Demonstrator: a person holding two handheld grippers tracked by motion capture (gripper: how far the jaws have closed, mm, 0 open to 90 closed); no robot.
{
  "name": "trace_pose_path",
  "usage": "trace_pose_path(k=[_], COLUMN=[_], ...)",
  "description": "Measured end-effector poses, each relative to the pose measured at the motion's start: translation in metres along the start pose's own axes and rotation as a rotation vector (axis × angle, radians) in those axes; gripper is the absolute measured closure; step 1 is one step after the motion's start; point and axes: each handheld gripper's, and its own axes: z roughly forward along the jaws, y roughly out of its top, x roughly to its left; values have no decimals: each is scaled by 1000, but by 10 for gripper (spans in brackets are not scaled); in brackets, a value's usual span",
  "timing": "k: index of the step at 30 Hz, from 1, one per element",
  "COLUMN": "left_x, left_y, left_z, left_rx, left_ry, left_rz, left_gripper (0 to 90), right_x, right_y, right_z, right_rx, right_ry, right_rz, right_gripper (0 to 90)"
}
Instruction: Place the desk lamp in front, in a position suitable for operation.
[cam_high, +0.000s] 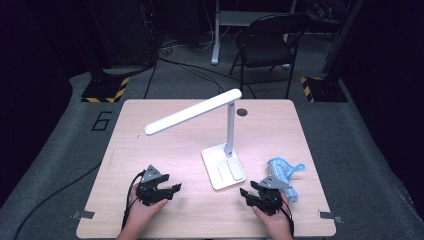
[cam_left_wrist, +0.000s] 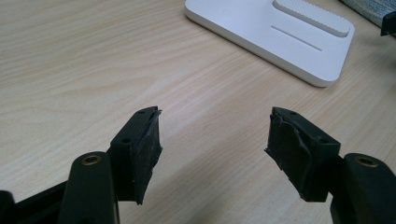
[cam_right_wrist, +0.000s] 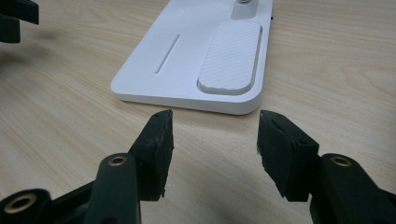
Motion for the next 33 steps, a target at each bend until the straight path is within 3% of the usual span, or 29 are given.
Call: trace_pose_path(k=[2, 9, 15, 20, 23, 24, 29, 30, 31, 33], left_x=[-1, -2, -3, -6, -7, -9, -7, -6, -7, -7], left_y=[1, 0, 1, 1, 0, 0, 0, 0, 0, 0], left_z=[0, -5, -8, -9, -11, -9, -9, -10, -10, -11], left_rx=[-8, -26, -38, -48, -23, -38, -24, -23, -42, -34], left_ry=[1, -5, 6, -16, -20, -13, -10, -3, 1, -1], left_rz=[0, -4, 6, 4, 45, 34, 31, 48, 28, 45], left_gripper=[342, 342, 329, 325, 327, 327, 326, 327, 326, 326], right_x=[-1, 0, 5, 5, 6, 7, 10, 12, 12, 14], right_y=[-1, 1, 2, 4, 7, 7, 11, 13, 14, 15], right_z=[-1, -2, -1, -2, -2, 0, 2, 1, 1, 1], right_rx=[1, 0, -12, -46, -31, -31, -14, -2, -4, 3], right_ry=[13, 36, 6, -19, -8, -3, -2, 6, 15, 8], right_rz=[21, 20, 4, -26, -23, -28, -39, -12, -9, -4], right_gripper=[456, 438, 458, 452, 450, 450, 450, 456, 458, 458])
